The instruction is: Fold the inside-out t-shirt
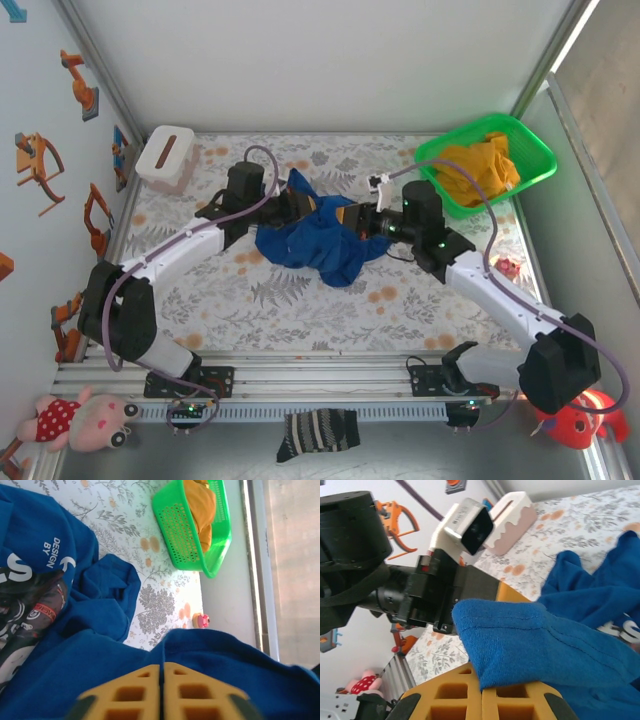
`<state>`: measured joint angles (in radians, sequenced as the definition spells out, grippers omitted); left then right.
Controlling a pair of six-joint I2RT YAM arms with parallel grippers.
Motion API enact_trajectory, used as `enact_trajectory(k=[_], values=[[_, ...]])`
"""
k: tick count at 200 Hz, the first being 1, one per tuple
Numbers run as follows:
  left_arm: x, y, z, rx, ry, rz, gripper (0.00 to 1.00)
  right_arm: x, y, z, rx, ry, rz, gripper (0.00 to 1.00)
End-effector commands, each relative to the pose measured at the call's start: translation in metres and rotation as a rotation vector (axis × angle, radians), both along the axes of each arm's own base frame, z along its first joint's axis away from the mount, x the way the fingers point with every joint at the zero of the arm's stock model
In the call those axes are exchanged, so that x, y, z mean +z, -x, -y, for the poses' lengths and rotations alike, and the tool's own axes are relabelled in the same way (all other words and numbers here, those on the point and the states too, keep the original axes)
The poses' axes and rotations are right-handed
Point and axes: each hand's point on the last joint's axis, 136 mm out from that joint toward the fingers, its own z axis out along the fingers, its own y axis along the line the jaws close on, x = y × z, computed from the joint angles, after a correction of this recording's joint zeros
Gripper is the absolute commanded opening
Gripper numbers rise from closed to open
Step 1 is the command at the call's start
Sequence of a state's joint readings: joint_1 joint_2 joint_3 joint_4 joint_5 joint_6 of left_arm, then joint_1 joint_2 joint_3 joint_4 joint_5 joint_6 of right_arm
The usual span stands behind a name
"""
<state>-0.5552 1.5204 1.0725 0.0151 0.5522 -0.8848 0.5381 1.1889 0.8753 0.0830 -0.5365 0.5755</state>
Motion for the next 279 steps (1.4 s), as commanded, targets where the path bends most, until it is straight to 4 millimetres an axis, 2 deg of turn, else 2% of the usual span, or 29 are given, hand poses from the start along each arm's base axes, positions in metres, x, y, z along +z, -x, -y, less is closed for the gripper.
enact_trajectory(k=[1, 36, 50, 58, 73, 107, 142, 165, 197, 202, 210, 240, 259, 271, 279], values=[[0.039, -0.003, 0.003, 0.001, 0.099, 0.113, 0.0, -0.021, 0.003, 0.023, -0.087, 0.072, -0.051, 0.0], [0.064, 0.006, -0.002, -0.004, 0.116, 0.222, 0.0, -0.091, 0.018, 0.061, -0.227, 0.259, -0.226, 0.0], [0.07, 0.01, -0.002, -0.015, 0.124, 0.258, 0.0, -0.107, 0.023, 0.073, -0.275, 0.301, -0.264, 0.3], [0.073, 0.012, -0.001, -0.022, 0.128, 0.274, 0.0, -0.108, 0.024, 0.076, -0.287, 0.306, -0.27, 0.38], [0.076, 0.016, -0.001, -0.037, 0.126, 0.302, 0.0, -0.101, 0.024, 0.076, -0.289, 0.293, -0.259, 0.43], [0.079, 0.022, 0.001, -0.059, 0.127, 0.324, 0.0, -0.066, 0.017, 0.062, -0.234, 0.251, -0.194, 0.48], [0.084, 0.025, 0.004, -0.074, 0.136, 0.333, 0.0, -0.036, 0.001, 0.04, -0.146, 0.237, -0.118, 0.52], [0.089, 0.027, 0.006, -0.08, 0.139, 0.34, 0.0, -0.018, -0.006, 0.018, -0.067, 0.189, -0.084, 0.55], [0.095, 0.027, 0.008, -0.083, 0.14, 0.348, 0.0, -0.007, -0.009, -0.009, 0.003, 0.188, -0.032, 0.57], [0.095, 0.027, 0.009, -0.084, 0.14, 0.347, 0.0, -0.006, -0.01, -0.013, 0.009, 0.189, -0.025, 0.66], [0.097, 0.028, 0.01, -0.088, 0.141, 0.347, 0.0, -0.005, -0.014, -0.016, 0.012, 0.191, -0.017, 0.68], [0.1, 0.03, 0.011, -0.094, 0.142, 0.348, 0.0, 0.003, -0.023, -0.033, 0.049, 0.182, 0.011, 0.68], [0.102, 0.03, 0.011, -0.093, 0.144, 0.349, 0.0, 0.001, -0.025, -0.045, 0.09, 0.174, 0.003, 0.68], [0.104, 0.03, 0.011, -0.092, 0.146, 0.349, 0.0, -0.003, -0.023, -0.052, 0.121, 0.163, -0.007, 0.61], [0.104, 0.029, 0.012, -0.09, 0.144, 0.346, 0.0, -0.006, -0.021, -0.056, 0.143, 0.153, -0.017, 0.49]])
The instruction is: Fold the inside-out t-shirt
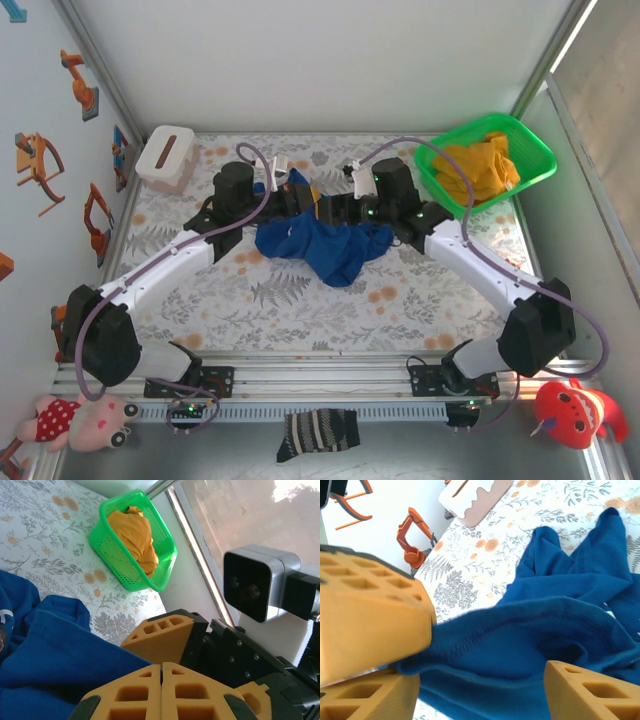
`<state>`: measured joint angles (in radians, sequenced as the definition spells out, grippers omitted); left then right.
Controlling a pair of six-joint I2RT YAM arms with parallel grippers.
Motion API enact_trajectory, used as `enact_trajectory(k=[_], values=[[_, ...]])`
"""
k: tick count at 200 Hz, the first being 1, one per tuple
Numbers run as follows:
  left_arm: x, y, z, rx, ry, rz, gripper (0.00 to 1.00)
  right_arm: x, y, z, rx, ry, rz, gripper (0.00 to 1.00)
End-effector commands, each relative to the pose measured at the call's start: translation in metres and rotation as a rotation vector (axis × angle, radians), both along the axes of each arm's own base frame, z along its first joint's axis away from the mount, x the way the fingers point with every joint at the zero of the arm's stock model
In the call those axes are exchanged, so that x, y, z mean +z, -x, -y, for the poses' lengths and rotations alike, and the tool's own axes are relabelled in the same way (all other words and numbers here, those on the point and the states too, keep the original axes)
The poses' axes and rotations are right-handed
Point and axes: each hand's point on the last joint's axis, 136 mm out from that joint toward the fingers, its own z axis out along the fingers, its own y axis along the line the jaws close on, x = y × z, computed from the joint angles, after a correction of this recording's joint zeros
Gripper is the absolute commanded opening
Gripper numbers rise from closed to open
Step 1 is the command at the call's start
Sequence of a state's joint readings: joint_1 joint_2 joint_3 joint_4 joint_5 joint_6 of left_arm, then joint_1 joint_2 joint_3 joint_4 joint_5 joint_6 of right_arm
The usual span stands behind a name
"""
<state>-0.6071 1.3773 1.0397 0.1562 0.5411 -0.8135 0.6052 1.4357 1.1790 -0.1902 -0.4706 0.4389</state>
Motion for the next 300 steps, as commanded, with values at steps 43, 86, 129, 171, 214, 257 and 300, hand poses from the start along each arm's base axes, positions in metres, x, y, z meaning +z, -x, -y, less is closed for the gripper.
enact_trajectory(k=[43, 86, 129, 171, 214, 257, 300], values=[[0.024, -0.016, -0.019, 0.104, -0.057, 0.068, 0.55, 0.016, 0.012, 0.017, -0.023, -0.002, 0.062, 0.0], [-0.078, -0.037, -0.116, 0.41, -0.414, -0.196, 0.74, 0.025, 0.033, 0.092, -0.229, 0.082, 0.083, 0.0], [-0.174, -0.017, -0.151, 0.465, -0.614, -0.438, 0.77, -0.012, 0.048, 0.124, -0.314, 0.189, 0.006, 0.0], [-0.212, -0.021, -0.162, 0.494, -0.72, -0.495, 0.79, -0.026, 0.055, 0.153, -0.422, 0.275, -0.017, 0.0], [-0.223, -0.056, -0.157, 0.491, -0.737, -0.489, 0.78, -0.03, 0.061, 0.177, -0.503, 0.331, -0.025, 0.0], [-0.238, -0.077, -0.136, 0.452, -0.686, -0.534, 0.66, -0.032, 0.063, 0.184, -0.522, 0.337, -0.025, 0.0], [-0.249, -0.073, -0.128, 0.462, -0.641, -0.552, 0.66, -0.035, 0.061, 0.185, -0.517, 0.344, -0.031, 0.0]])
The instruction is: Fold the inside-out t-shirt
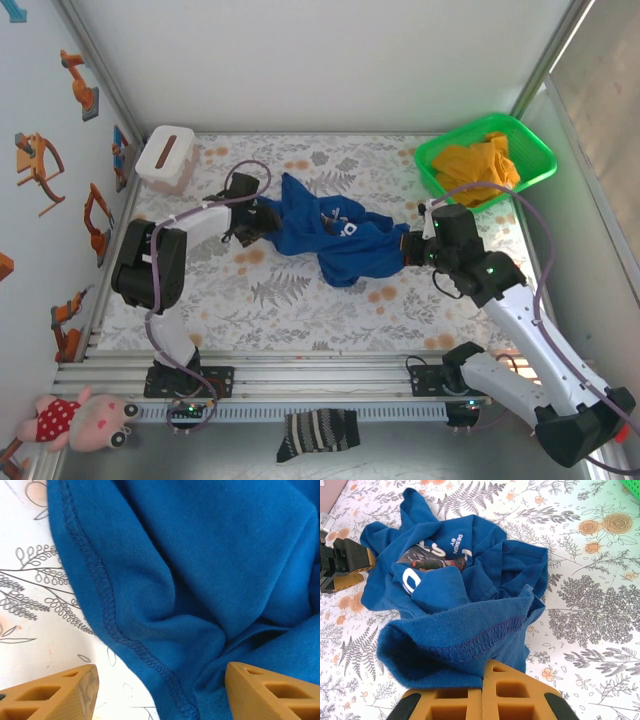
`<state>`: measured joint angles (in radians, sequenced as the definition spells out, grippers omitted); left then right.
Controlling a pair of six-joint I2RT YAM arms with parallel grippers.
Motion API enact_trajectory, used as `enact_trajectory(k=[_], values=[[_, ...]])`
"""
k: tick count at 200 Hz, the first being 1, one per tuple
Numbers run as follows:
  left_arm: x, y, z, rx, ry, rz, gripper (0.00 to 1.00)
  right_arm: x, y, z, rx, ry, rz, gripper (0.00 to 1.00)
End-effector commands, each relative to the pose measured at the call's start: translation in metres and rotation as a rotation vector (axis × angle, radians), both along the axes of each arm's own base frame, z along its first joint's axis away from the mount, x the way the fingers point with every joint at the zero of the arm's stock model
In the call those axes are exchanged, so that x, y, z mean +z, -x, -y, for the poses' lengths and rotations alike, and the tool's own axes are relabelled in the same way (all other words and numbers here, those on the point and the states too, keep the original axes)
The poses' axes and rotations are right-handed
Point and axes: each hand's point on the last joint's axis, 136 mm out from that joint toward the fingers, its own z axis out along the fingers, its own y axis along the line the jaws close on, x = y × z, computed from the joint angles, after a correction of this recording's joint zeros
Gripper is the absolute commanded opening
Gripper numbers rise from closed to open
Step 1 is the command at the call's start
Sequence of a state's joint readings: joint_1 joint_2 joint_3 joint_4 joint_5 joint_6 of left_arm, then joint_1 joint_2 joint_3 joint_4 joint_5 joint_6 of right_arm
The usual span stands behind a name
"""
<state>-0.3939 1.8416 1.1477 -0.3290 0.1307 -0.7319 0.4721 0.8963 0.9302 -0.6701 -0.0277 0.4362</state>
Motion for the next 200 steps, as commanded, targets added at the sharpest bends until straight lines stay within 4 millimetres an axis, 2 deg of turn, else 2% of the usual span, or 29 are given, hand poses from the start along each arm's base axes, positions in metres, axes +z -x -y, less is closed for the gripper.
enact_trajectory(k=[1, 79, 107, 157, 171, 183, 193, 200], values=[[0.0, 0.002, 0.009, 0.008, 0.042, 0.006, 0.66, -0.005, -0.001, 0.008, -0.028, 0.02, -0.007, 0.0], [0.04, 0.017, 0.026, -0.035, 0.033, 0.139, 0.66, -0.007, -0.003, 0.007, -0.019, 0.011, -0.014, 0.0], [0.04, 0.015, 0.032, -0.048, 0.04, 0.142, 0.64, -0.006, -0.003, 0.007, -0.019, 0.007, -0.011, 0.0], [0.022, 0.01, 0.038, -0.069, 0.031, 0.114, 0.58, 0.0, -0.003, 0.007, -0.022, -0.004, 0.001, 0.0], [0.021, 0.006, 0.043, -0.082, 0.04, 0.119, 0.44, 0.002, -0.005, 0.006, -0.022, -0.008, 0.005, 0.0], [0.023, 0.001, 0.047, -0.094, 0.047, 0.126, 0.2, 0.005, -0.007, 0.005, -0.022, -0.013, 0.012, 0.0], [0.032, -0.007, 0.049, -0.102, 0.05, 0.147, 0.0, 0.011, -0.012, 0.004, -0.019, -0.019, 0.023, 0.0], [0.042, -0.013, 0.048, -0.105, 0.053, 0.163, 0.0, 0.019, -0.016, 0.003, -0.018, -0.024, 0.038, 0.0]])
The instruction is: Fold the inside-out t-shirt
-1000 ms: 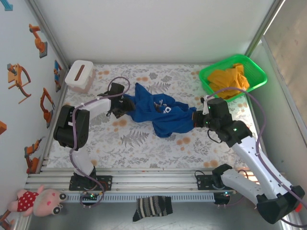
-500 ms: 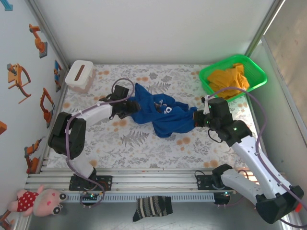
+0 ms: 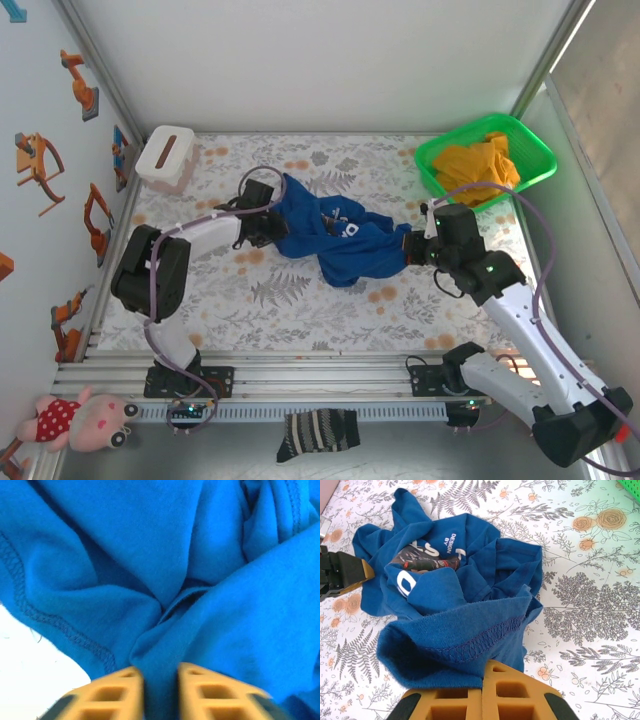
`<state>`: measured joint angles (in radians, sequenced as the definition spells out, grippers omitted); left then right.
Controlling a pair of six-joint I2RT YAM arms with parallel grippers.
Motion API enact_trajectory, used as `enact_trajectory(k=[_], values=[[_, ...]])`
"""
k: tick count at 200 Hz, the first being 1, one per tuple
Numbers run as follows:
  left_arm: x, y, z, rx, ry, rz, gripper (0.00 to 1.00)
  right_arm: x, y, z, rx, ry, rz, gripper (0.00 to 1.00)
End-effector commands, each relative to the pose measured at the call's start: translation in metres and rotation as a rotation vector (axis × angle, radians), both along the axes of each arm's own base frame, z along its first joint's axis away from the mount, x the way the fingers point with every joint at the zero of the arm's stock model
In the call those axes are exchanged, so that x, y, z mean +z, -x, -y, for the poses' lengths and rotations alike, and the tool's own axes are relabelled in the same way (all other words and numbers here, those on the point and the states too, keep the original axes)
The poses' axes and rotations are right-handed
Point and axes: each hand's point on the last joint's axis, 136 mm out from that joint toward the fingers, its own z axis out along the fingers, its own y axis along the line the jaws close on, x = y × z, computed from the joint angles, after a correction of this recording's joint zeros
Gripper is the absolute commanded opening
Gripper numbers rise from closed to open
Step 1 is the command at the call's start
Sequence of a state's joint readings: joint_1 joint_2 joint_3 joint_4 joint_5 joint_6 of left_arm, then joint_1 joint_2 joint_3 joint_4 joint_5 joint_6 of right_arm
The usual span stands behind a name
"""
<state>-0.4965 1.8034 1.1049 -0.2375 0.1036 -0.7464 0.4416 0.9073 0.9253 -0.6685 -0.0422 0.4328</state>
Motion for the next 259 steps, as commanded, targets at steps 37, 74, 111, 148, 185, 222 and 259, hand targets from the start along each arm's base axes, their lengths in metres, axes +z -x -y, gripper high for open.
enact_trajectory(k=[37, 74, 111, 148, 185, 222, 259], values=[[0.135, -0.059, -0.013, -0.014, 0.121, 0.227, 0.0, 0.089, -0.057, -0.002, -0.006, -0.061, 0.155, 0.0], [0.252, -0.059, -0.043, -0.009, 0.239, 0.388, 0.0, 0.189, -0.093, 0.01, -0.041, -0.156, 0.32, 0.0], [0.333, -0.037, -0.065, 0.013, 0.348, 0.544, 0.0, 0.261, -0.087, 0.019, -0.044, -0.227, 0.457, 0.0], [0.391, -0.006, -0.074, 0.012, 0.416, 0.677, 0.0, 0.288, -0.059, 0.019, -0.019, -0.284, 0.52, 0.0], [0.402, 0.002, -0.09, 0.037, 0.361, 0.729, 0.0, 0.278, -0.05, 0.023, -0.025, -0.255, 0.527, 0.0], [0.441, 0.029, -0.095, 0.017, 0.394, 0.827, 0.0, 0.315, -0.022, 0.031, -0.023, -0.249, 0.624, 0.0], [0.48, 0.055, -0.101, 0.028, 0.434, 0.922, 0.0, 0.358, 0.002, 0.033, -0.007, -0.28, 0.723, 0.0]])
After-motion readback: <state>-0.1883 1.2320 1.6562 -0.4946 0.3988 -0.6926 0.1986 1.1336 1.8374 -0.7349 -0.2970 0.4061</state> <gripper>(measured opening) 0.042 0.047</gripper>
